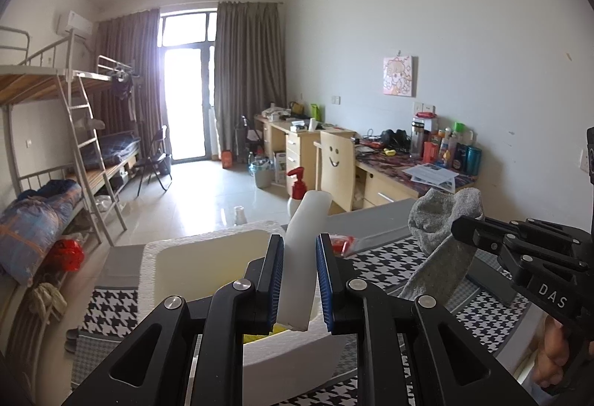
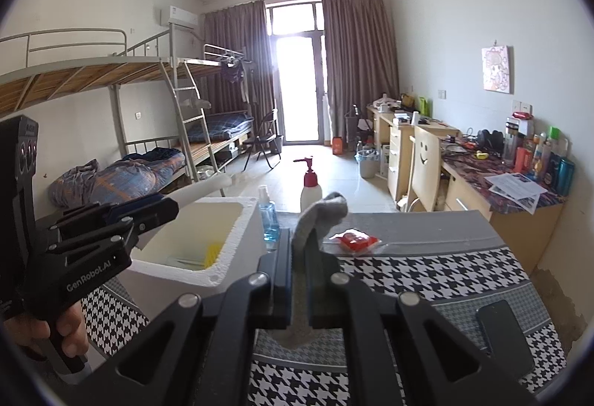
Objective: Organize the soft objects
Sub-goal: 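Carry the foam tube and grey sock with both tools toward the white foam box, then open the left tool over the foam box, dropping the tube, while the right tool holds the sock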
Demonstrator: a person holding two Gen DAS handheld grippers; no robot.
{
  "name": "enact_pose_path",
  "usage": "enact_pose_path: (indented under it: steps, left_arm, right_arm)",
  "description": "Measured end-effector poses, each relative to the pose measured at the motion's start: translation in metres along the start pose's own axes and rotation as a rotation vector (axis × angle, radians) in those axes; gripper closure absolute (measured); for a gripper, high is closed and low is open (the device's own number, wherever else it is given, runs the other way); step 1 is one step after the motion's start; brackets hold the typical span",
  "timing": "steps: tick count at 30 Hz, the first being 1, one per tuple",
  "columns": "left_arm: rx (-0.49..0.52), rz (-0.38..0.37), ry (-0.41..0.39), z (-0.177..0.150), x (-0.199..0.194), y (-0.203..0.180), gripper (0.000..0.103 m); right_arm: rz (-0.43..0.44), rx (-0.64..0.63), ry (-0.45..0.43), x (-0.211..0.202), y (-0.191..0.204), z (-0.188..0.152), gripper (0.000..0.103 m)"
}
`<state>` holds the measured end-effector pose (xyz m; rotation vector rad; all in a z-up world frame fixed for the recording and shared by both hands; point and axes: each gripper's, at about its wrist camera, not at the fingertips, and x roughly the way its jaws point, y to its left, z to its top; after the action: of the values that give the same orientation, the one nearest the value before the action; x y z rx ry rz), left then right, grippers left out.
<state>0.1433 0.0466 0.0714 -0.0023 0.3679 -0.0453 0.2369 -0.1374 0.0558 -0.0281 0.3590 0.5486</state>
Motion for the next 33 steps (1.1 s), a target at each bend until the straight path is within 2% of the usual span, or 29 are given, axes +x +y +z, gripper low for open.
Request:
enact_pose_path:
  steps: [21, 33]
  left_arm:
    - [-0.039, 0.091, -0.001, -0.002, 0.005, 0.024, 0.084]
    - [-0.056, 0.109, 0.026, -0.005, 0.020, 0.035, 0.084]
  right_arm:
    - [0.100, -0.047, -0.005, 0.012, 0.029, 0.012, 0.095]
    - [0.104, -0.062, 0.004, 0.021, 0.033, 0.012, 0.095]
